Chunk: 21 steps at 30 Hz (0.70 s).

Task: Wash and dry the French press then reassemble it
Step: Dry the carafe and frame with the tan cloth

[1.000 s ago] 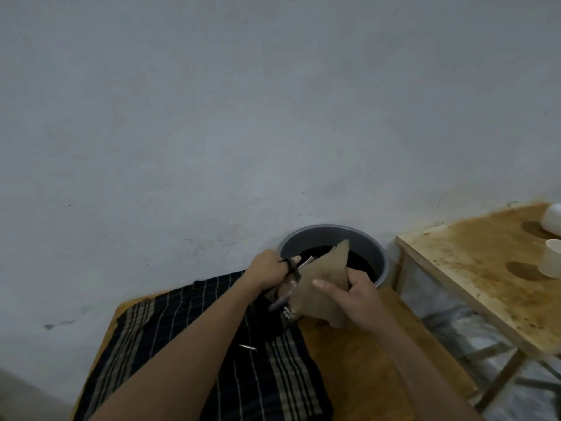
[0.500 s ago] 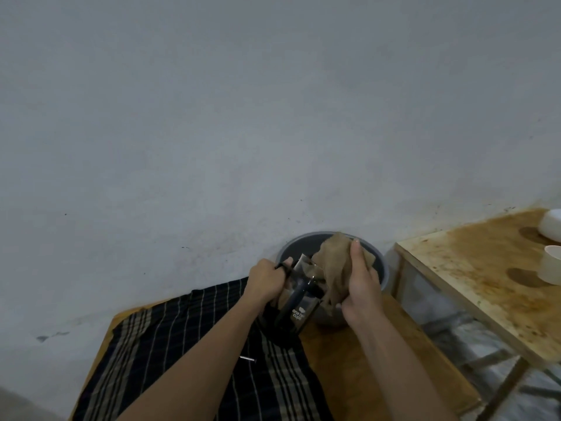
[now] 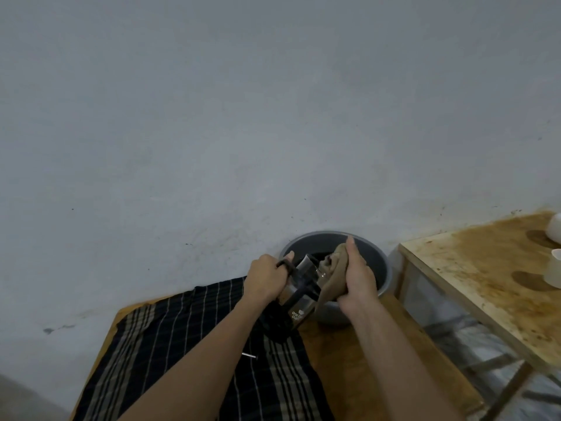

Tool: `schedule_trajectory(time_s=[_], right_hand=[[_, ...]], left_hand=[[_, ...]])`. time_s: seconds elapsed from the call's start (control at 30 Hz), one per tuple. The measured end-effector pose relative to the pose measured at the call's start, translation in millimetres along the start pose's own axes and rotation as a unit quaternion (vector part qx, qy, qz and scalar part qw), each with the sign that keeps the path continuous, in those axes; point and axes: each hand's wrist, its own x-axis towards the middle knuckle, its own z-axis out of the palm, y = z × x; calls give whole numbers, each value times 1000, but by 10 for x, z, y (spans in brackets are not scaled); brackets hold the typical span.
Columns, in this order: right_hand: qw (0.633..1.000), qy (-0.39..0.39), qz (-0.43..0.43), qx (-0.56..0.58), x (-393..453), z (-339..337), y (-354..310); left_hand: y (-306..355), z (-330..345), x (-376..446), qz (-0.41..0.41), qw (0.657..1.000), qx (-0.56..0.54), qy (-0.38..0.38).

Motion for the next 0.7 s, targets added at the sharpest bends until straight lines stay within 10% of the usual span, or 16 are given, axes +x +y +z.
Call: schedule_trajectory(time_s=[0.1,0.27,0.5,0.7], right_hand=[[998,-58,-21,32,54,-59,-77],[949,-208,-97,-217,-5,-75,-2],[964,-200,-82,-155,115,-89,124],[837,-179,-135,-499,239,-102,115]], left_hand=[[-24,-77,39,-5,999,-30,-18],[-31,-118,55,-8,992,-84,-90],[-20,-113,77,38,999,-14,-23],[-62,-112,27,98,982,157,35]])
